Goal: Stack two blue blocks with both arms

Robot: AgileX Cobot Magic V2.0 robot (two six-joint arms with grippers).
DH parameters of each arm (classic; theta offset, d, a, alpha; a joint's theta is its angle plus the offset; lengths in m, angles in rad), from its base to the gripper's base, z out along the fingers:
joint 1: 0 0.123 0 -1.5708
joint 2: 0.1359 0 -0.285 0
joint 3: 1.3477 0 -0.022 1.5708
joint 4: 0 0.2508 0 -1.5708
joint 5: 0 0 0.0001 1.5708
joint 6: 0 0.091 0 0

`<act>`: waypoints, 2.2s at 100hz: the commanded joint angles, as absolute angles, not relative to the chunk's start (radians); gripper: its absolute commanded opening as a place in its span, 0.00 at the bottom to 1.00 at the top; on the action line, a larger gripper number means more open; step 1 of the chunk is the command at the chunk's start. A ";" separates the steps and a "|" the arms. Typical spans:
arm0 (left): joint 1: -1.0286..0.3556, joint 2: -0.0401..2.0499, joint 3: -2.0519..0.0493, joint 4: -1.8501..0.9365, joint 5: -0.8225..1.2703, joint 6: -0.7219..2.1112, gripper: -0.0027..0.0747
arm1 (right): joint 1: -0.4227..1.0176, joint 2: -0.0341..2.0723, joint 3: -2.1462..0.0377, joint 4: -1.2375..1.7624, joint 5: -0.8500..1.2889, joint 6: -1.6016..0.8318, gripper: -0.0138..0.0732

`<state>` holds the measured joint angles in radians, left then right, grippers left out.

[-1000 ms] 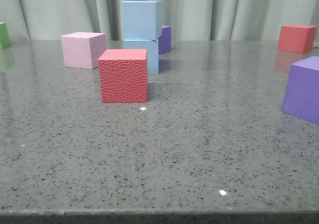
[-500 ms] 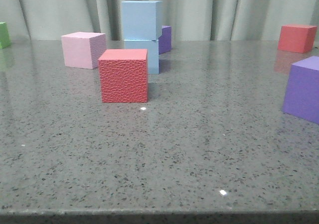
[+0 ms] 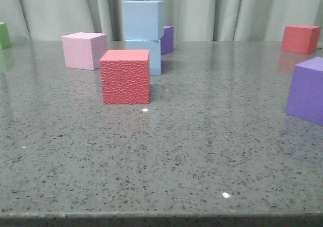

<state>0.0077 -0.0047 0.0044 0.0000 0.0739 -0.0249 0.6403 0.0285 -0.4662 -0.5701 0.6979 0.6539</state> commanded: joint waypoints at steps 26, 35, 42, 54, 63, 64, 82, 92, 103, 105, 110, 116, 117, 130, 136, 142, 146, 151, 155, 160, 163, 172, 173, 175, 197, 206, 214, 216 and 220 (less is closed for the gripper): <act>0.011 -0.038 0.007 -0.010 -0.008 -0.031 0.01 | 0.592 0.043 -0.429 -0.594 0.577 0.646 0.03; 0.011 -0.038 0.007 -0.010 -0.008 -0.031 0.01 | 0.530 0.043 -0.403 -0.532 0.464 0.580 0.03; 0.011 -0.038 0.007 -0.010 -0.008 -0.031 0.01 | 0.471 0.043 -0.380 -0.453 0.368 0.498 0.03; 0.011 -0.038 0.007 -0.010 -0.008 -0.031 0.01 | 0.363 0.043 -0.329 -0.291 0.216 0.359 0.03; 0.011 -0.038 0.007 -0.010 -0.008 -0.031 0.01 | 0.281 0.043 -0.283 -0.196 0.115 0.267 0.03; 0.011 -0.038 0.007 -0.010 -0.008 -0.031 0.01 | 0.276 0.043 -0.275 -0.190 0.108 0.256 0.03; 0.011 -0.038 0.007 -0.010 -0.008 -0.031 0.01 | 0.146 0.043 -0.176 -0.051 0.000 0.168 0.03; 0.011 -0.038 0.007 -0.010 -0.008 -0.031 0.01 | 0.097 0.043 -0.133 -0.039 -0.018 0.168 0.03; 0.011 -0.038 0.007 -0.010 -0.008 -0.031 0.01 | 0.071 0.043 -0.084 -0.040 -0.055 0.157 0.03; 0.011 -0.038 0.007 -0.010 -0.008 -0.031 0.01 | 0.070 0.043 -0.074 -0.040 -0.060 0.152 0.03; 0.011 -0.038 0.007 -0.010 -0.008 -0.031 0.01 | 0.067 0.043 -0.053 -0.039 -0.076 0.151 0.03; 0.011 -0.038 0.007 -0.010 -0.008 -0.031 0.01 | 0.064 0.043 -0.031 -0.037 -0.089 0.151 0.03; 0.011 -0.038 0.007 -0.010 -0.008 -0.031 0.01 | 0.064 0.043 -0.028 -0.037 -0.092 0.151 0.03; 0.011 -0.038 0.007 -0.010 -0.008 -0.031 0.01 | 0.063 0.038 0.008 -0.020 -0.115 0.151 0.03; 0.011 -0.038 0.007 -0.010 -0.008 -0.031 0.01 | 0.063 0.024 0.008 -0.020 -0.087 0.148 0.03; 0.011 -0.038 0.007 -0.010 -0.008 -0.031 0.01 | 0.063 -0.001 0.008 -0.020 -0.071 0.148 0.03; 0.011 -0.038 0.007 -0.010 -0.008 -0.031 0.01 | 0.063 -0.018 0.008 -0.020 -0.056 0.148 0.03; 0.011 -0.038 0.007 -0.010 -0.008 -0.031 0.01 | 0.063 -0.032 0.008 -0.020 -0.041 0.148 0.03; 0.011 -0.038 0.007 -0.010 -0.008 -0.031 0.01 | 0.063 -0.031 0.008 -0.020 -0.038 0.148 0.03; 0.011 -0.038 0.007 -0.010 -0.008 -0.031 0.01 | 0.063 -0.031 0.008 -0.020 -0.032 0.148 0.03; 0.011 -0.038 0.007 -0.010 -0.008 -0.031 0.01 | 0.063 -0.031 0.008 -0.020 -0.029 0.148 0.03; 0.011 -0.038 0.007 -0.010 -0.008 -0.031 0.01 | 0.063 -0.031 0.008 -0.020 -0.028 0.148 0.03; 0.011 -0.038 0.007 -0.010 -0.008 -0.031 0.01 | 0.063 -0.031 0.008 -0.020 -0.028 0.148 0.03; 0.011 -0.038 0.007 -0.010 -0.008 -0.031 0.01 | 0.063 -0.031 0.008 -0.020 -0.028 0.148 0.03; 0.011 -0.038 0.007 -0.010 -0.008 -0.031 0.01 | 0.063 -0.031 0.008 -0.020 -0.026 0.148 0.03; 0.011 -0.038 0.007 -0.010 -0.008 -0.031 0.01 | 0.063 -0.031 0.008 -0.020 -0.026 0.148 0.03; 0.011 -0.038 0.007 -0.010 -0.008 -0.031 0.01 | 0.063 -0.031 0.008 -0.020 -0.026 0.148 0.03; 0.011 -0.038 0.007 -0.010 -0.008 -0.031 0.01 | 0.063 -0.031 0.008 -0.020 -0.026 0.148 0.03; 0.011 -0.038 0.007 -0.010 -0.008 -0.031 0.01 | 0.063 -0.031 0.008 -0.020 -0.026 0.148 0.03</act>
